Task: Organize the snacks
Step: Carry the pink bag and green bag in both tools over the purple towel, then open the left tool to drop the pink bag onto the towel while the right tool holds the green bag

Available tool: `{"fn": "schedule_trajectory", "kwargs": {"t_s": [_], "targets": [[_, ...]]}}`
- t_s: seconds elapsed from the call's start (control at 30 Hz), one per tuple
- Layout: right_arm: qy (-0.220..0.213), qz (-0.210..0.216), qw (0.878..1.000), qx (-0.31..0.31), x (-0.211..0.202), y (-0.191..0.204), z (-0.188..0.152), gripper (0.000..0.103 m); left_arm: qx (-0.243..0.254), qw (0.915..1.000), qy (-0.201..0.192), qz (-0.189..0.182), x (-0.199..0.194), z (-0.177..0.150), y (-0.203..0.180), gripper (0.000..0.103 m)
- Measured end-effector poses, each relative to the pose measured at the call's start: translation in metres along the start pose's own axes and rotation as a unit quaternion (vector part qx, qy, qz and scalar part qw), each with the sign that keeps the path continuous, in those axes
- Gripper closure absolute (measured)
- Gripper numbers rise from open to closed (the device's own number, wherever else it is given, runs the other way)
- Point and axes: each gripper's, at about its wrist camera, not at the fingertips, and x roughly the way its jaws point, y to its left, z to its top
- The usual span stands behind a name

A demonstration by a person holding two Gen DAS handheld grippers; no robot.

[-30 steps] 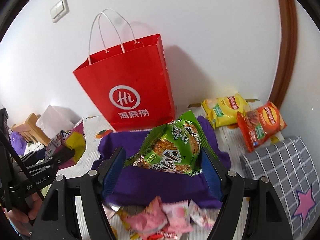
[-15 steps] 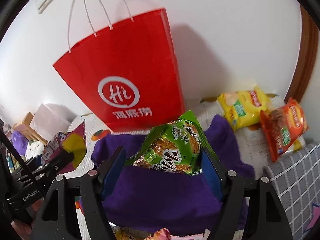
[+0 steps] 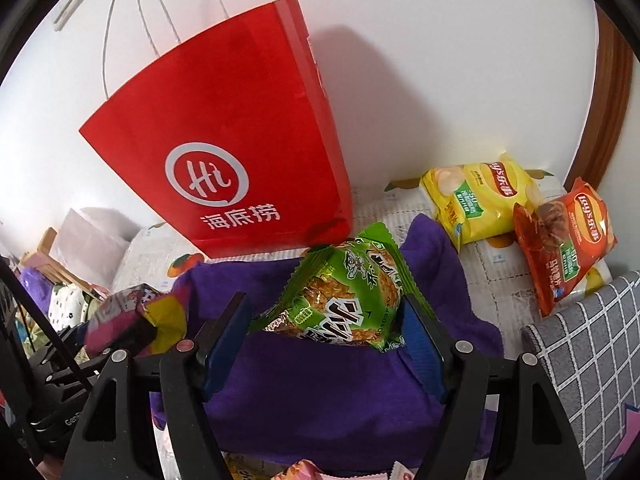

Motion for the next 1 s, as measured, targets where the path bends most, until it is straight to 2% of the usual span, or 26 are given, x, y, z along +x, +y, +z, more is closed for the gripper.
{"fn": "schedule_trajectory", "kwargs": {"t_s": [0.17,0.27,0.37,0.5,1.0], "targets": [[0.009,-0.001,1.0,0.001,0.003,-0.001,-0.001,0.029,0.0,0.9999,-0.012,0.005,-0.006,0.001,0.0,0.033],[0.016,-0.002,1.0,0.002,0.006,-0.001,-0.002,0.029,0.002,1.0,-0.008,0.001,-0.006,0.001,-0.001,0.037],[0.018,0.0,1.0,-0.001,0.006,0.0,-0.002,0.029,0.001,0.9999,-0.002,-0.011,-0.004,0.0,-0.003,0.037],[0.021,-0.005,1.0,-0.006,0.01,0.001,-0.003,0.029,0.004,1.0,0.001,-0.009,-0.003,0.0,-0.006,0.037],[0.1,-0.002,0.995,0.014,0.051,-0.004,-0.014,0.029,-0.009,0.9999,0.003,-0.01,-0.007,0.003,0.005,0.037]]}}
